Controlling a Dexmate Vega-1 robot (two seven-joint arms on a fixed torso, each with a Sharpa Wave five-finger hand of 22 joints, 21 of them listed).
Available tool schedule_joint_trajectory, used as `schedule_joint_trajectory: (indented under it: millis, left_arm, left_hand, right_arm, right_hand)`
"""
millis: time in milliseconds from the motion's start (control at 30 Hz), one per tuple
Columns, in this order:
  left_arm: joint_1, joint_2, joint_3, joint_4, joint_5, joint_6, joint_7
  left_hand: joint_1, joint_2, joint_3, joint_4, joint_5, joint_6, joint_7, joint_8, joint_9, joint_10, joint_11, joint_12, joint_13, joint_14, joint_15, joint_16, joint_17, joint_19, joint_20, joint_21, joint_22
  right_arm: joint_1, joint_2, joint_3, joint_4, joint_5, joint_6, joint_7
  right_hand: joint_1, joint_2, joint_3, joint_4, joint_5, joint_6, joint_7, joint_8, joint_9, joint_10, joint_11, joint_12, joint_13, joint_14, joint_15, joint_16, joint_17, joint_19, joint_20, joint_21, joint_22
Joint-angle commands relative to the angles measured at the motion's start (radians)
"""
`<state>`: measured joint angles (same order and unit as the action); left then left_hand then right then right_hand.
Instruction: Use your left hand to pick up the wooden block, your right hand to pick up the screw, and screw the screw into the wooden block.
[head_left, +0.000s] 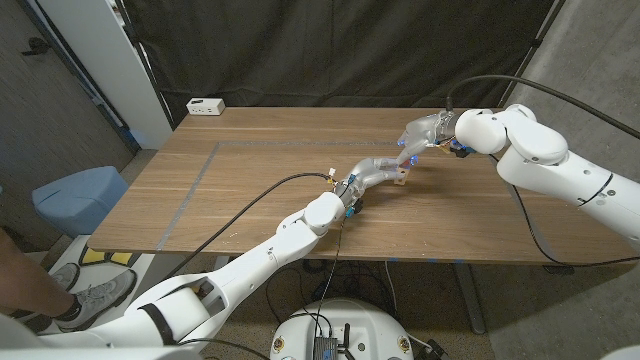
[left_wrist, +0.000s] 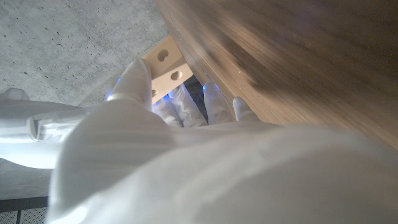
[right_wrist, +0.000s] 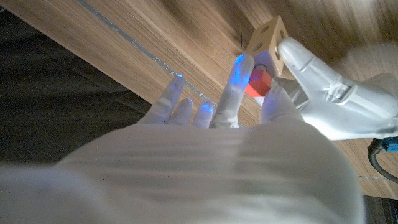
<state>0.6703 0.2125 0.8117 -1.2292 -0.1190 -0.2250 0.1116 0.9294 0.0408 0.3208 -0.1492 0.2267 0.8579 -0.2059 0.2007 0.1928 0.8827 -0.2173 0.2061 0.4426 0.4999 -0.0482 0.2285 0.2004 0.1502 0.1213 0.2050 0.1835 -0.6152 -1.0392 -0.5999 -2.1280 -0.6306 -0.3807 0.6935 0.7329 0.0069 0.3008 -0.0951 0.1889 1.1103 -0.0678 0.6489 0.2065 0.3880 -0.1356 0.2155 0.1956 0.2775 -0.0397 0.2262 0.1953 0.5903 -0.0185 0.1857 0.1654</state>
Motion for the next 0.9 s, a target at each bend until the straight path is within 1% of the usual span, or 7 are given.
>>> schedule_joint_trajectory:
  millis: [33,200,333,400,533,600,900]
  left_arm:
    - [-0.009,-0.007,0.001,0.019,-0.007,-0.002,-0.007]
    - [-0.01,-0.009,0.001,0.023,-0.009,-0.002,-0.009]
    - [-0.011,-0.009,0.001,0.025,-0.009,-0.004,-0.009]
    - [-0.011,-0.01,0.001,0.026,-0.009,-0.005,-0.007]
    - [-0.011,-0.01,0.001,0.028,-0.009,-0.007,-0.007]
    - [-0.011,-0.01,0.001,0.028,-0.009,-0.008,-0.007]
    - [-0.012,-0.008,0.002,0.027,-0.008,-0.011,-0.01]
  left_hand:
    - [-0.04,0.042,0.013,0.001,0.009,0.04,0.024,0.011,0.003,0.008,0.001,0.006,0.004,0.009,-0.065,-0.004,0.001,0.006,0.001,0.009,0.005]
    - [-0.039,0.041,0.014,0.0,0.009,0.04,0.025,0.011,0.003,0.007,0.001,0.006,0.004,0.008,-0.066,-0.005,0.0,0.006,0.001,0.009,0.005]
    - [-0.038,0.044,0.016,0.001,0.009,0.038,0.026,0.01,0.003,0.007,0.001,0.006,0.004,0.008,-0.065,-0.005,0.0,0.006,0.003,0.009,0.005]
    - [-0.038,0.043,0.016,0.0,0.009,0.038,0.026,0.01,0.003,0.007,0.001,0.006,0.004,0.008,-0.065,-0.005,0.0,0.007,0.003,0.009,0.005]
    - [-0.039,0.043,0.016,0.0,0.009,0.039,0.027,0.011,0.003,0.007,0.001,0.006,0.004,0.008,-0.063,-0.005,0.0,0.007,0.002,0.009,0.005]
    - [-0.04,0.043,0.016,0.001,0.009,0.04,0.027,0.011,0.003,0.006,0.001,0.006,0.004,0.008,-0.063,-0.005,0.001,0.007,0.001,0.009,0.005]
    - [-0.04,0.043,0.017,0.0,0.009,0.039,0.026,0.01,0.003,0.007,0.001,0.006,0.004,0.008,-0.063,-0.005,0.001,0.007,0.002,0.009,0.005]
  right_arm:
    - [-0.009,0.008,-0.001,0.011,-0.01,-0.005,-0.028]
    - [-0.013,0.009,-0.001,0.01,-0.02,-0.011,-0.039]
    - [-0.013,0.007,-0.001,0.009,-0.024,-0.012,-0.04]
    - [-0.013,0.007,-0.001,0.007,-0.027,-0.014,-0.039]
    - [-0.016,0.004,0.005,0.004,-0.022,-0.017,-0.038]
    - [-0.015,0.003,0.007,0.003,-0.017,-0.016,-0.034]
    - [-0.017,-0.001,0.007,-0.008,-0.023,-0.031,-0.026]
  right_hand:
    - [-0.02,0.006,-0.013,0.003,0.005,0.043,0.005,0.011,-0.007,0.024,0.0,0.004,-0.001,0.018,-0.057,0.01,0.0,0.015,-0.005,0.009,0.002]
    - [-0.031,0.005,-0.019,0.005,0.006,0.061,0.01,0.01,-0.013,0.035,-0.005,0.005,-0.002,0.025,-0.057,0.011,0.0,0.019,-0.007,0.009,0.002]
    - [-0.044,-0.003,-0.027,0.008,0.006,0.065,0.013,0.006,-0.016,0.041,-0.005,0.004,-0.002,0.03,-0.056,0.011,0.0,0.018,-0.006,0.008,0.002]
    - [-0.059,-0.017,-0.037,0.01,0.006,0.062,0.013,0.0,-0.019,0.042,0.001,0.002,-0.002,0.032,-0.055,0.01,-0.001,0.019,-0.005,0.007,0.002]
    - [-0.077,-0.034,-0.05,0.012,0.006,0.049,0.014,-0.011,-0.021,0.042,0.003,-0.001,-0.002,0.033,-0.053,0.007,-0.002,0.019,-0.004,0.006,0.002]
    - [-0.103,-0.048,-0.064,0.019,0.008,0.038,0.016,-0.023,-0.022,0.039,0.007,-0.005,-0.002,0.032,-0.05,0.005,-0.001,0.018,-0.001,0.005,0.003]
    - [-0.144,-0.066,-0.085,0.031,0.014,0.022,0.022,-0.04,-0.022,0.034,0.017,-0.012,-0.002,0.033,-0.045,0.0,0.0,0.014,0.003,0.003,0.003]
